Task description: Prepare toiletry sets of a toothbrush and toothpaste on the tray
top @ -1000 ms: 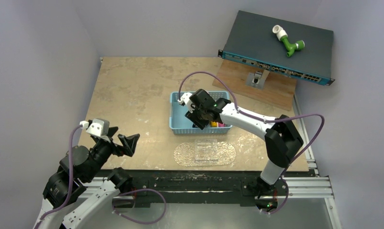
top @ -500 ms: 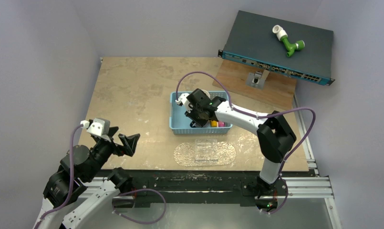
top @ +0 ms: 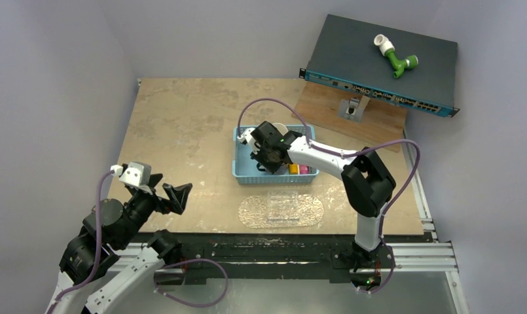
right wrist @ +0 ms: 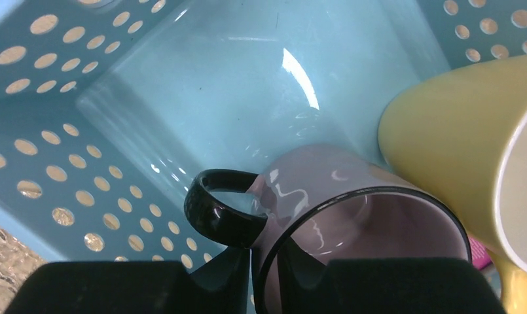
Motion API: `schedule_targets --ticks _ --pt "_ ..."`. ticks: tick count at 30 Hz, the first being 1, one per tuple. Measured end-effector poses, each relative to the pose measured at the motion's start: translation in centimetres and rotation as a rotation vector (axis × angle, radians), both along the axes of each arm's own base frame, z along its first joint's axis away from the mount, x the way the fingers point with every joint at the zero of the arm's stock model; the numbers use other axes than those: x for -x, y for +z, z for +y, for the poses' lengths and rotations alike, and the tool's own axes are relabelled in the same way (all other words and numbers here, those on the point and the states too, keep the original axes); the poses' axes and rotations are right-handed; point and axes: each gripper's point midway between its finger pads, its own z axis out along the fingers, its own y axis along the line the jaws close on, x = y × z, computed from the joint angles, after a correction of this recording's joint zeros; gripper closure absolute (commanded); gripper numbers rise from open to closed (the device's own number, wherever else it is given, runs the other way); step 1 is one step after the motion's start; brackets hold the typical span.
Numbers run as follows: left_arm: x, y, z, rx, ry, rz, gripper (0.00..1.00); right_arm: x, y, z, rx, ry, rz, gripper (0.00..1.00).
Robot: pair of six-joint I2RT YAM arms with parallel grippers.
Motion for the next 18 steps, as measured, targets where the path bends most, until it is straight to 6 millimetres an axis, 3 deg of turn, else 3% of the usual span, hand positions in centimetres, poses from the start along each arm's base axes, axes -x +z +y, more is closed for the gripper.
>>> schedule_targets --ticks 5,18 --pt "0.00 0.00 0.00 0.000 0.000 0.000 0.00 0.08 -0.35 0.47 -0.010 0.002 0.020 1.00" --pt "0.00 0.00 0.00 0.000 0.000 0.000 0.00 -0.30 0.50 0.32 -0.015 -0.054 0.009 1.00"
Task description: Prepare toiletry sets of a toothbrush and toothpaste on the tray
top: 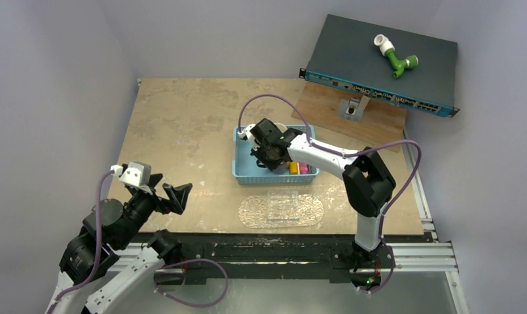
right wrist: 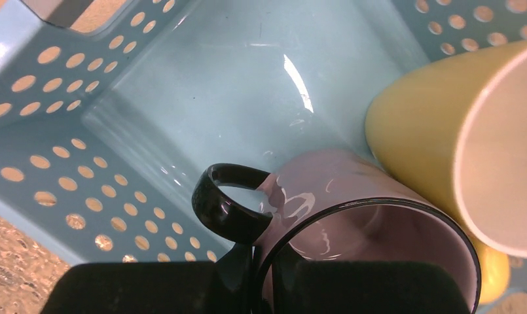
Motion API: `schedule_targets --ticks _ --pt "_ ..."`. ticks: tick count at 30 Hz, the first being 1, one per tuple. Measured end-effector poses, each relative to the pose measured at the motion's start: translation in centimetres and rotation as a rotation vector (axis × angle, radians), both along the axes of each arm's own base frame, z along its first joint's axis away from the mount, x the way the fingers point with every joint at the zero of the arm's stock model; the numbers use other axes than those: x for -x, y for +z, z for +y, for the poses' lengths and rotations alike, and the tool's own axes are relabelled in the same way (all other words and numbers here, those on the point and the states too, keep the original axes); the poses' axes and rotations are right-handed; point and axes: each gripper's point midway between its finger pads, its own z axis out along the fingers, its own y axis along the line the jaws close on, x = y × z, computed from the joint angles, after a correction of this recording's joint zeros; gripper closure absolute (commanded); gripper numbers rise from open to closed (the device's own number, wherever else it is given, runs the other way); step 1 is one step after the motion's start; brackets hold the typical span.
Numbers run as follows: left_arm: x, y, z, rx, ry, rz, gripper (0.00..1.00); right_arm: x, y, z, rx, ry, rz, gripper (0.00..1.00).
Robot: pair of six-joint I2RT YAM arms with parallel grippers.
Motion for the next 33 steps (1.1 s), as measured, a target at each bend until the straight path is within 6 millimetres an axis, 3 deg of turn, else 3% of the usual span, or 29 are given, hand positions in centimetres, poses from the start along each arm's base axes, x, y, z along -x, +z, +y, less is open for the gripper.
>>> schedule_targets --ticks 4,7,15,19,30,33 --pt "0.0 0.0 0.0 0.000 0.000 0.000 0.00 0.1 2.1 0.0 -0.017 -0.031 -0.028 1.00" --pt "0.0 0.0 0.0 0.000 0.000 0.000 0.00 0.3 5.5 0.1 -0.060 -0.059 -0.077 1.00" --pt "-0.1 0.0 0.1 -0.001 0.009 -0.001 0.00 2.0 12.4 3.5 -0.175 -0.054 -0.198 1.00" --pt "-0.2 0.0 0.5 -0.003 0.030 -0.003 0.00 3.9 13.0 4.9 -0.198 -0.048 -0.188 1.00" --pt "-0.6 0.2 2.7 0.011 0.155 -0.017 0.00 8.0 12.9 6.5 -0.234 -0.109 -0.088 1.00" --pt "-0.6 -0.1 3.6 0.012 0.203 -0.011 0.00 9.6 13.5 7.8 -0.258 -0.100 -0.070 1.00"
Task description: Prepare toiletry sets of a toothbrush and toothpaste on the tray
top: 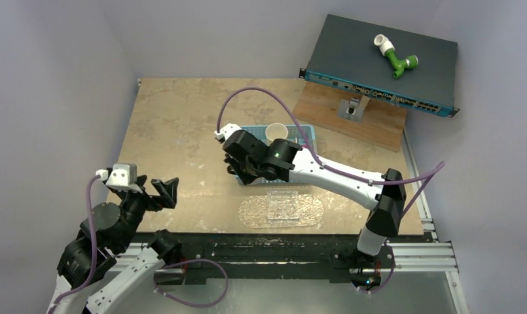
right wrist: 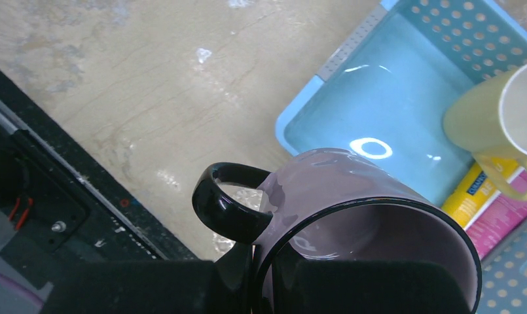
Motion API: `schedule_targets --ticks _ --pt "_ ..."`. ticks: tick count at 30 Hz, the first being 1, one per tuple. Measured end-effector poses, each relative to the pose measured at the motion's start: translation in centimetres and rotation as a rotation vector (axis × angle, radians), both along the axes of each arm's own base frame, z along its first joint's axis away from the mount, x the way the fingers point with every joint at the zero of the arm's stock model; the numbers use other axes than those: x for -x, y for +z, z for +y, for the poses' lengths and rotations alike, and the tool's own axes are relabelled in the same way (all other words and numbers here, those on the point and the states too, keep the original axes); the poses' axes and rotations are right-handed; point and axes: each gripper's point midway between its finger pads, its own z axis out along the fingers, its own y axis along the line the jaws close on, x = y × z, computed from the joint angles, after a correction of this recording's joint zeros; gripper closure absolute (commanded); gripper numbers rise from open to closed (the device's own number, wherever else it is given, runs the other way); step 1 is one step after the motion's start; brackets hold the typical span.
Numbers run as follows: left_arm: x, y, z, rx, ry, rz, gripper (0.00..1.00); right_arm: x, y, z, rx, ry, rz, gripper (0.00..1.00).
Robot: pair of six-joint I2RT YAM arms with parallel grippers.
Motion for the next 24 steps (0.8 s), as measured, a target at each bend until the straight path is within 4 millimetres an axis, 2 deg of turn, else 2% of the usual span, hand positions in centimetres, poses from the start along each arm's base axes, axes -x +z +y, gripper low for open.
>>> schedule_targets --ticks 3,6,11,17,24 --pt "0.0 -0.2 0.8 0.001 0.045 0.005 0.00 1.3 0.1 1.2 -0.014 0.010 0.017 1.00" --pt "0.1 -0.3 1.7 0.013 0.096 0.003 0.00 2.6 -0.9 2.3 -0.008 0.014 0.046 1.00" --pt "0.2 -0.1 2.8 0.036 0.154 -0.011 0.00 4.3 -3.2 2.9 0.032 -0.004 0.101 1.00" --pt "0.4 -0.2 3.9 0.049 0.206 -0.018 0.00 5.6 -4.7 3.4 0.036 -0.034 0.140 1.00" --pt "0.6 -0.1 4.3 0.066 0.227 -0.024 0.00 6.9 -8.7 3.7 0.093 -0.070 0.188 1.00"
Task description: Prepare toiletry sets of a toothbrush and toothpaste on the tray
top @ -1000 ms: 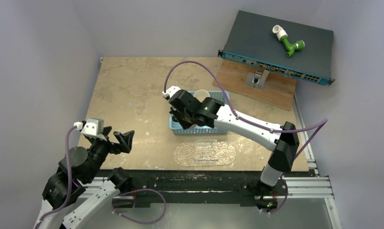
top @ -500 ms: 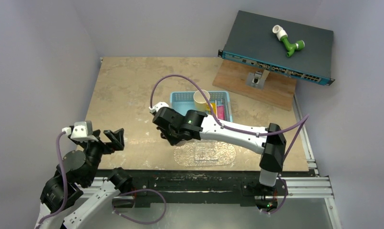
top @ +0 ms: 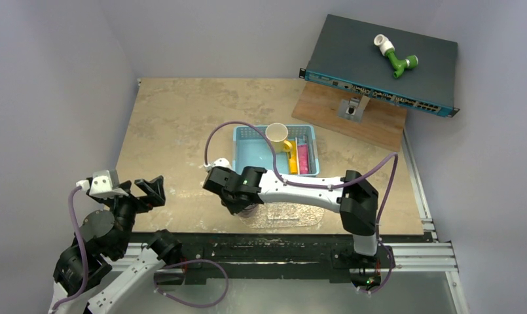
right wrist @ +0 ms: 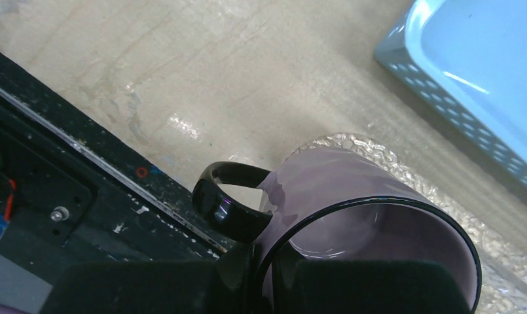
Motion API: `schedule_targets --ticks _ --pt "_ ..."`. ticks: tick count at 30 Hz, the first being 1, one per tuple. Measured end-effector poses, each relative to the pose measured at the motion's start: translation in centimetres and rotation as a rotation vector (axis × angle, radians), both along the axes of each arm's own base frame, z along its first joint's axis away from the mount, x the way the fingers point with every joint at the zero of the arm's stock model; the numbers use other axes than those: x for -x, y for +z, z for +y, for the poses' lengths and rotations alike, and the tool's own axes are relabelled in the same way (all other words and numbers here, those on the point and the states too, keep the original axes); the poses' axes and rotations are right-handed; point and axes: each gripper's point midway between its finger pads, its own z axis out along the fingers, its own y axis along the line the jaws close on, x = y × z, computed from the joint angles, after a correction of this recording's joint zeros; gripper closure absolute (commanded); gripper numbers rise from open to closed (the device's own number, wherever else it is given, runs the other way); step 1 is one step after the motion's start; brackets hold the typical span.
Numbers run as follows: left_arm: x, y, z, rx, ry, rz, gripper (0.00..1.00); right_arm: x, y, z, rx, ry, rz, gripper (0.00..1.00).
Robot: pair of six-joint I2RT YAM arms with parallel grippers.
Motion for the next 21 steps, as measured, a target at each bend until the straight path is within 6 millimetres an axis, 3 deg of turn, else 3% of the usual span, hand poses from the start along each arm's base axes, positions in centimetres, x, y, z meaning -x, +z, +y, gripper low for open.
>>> schedule_targets --ticks 7,21 --pt "0.0 0.0 0.1 0.001 0.003 -0.001 0.00 0.8 -2.8 -0.5 0.043 -0.029 0.031 1.00" --pt "0.0 0.0 0.1 0.001 0.003 -0.001 0.00 0.8 -4.0 -0.6 0.034 -0.057 0.037 1.00"
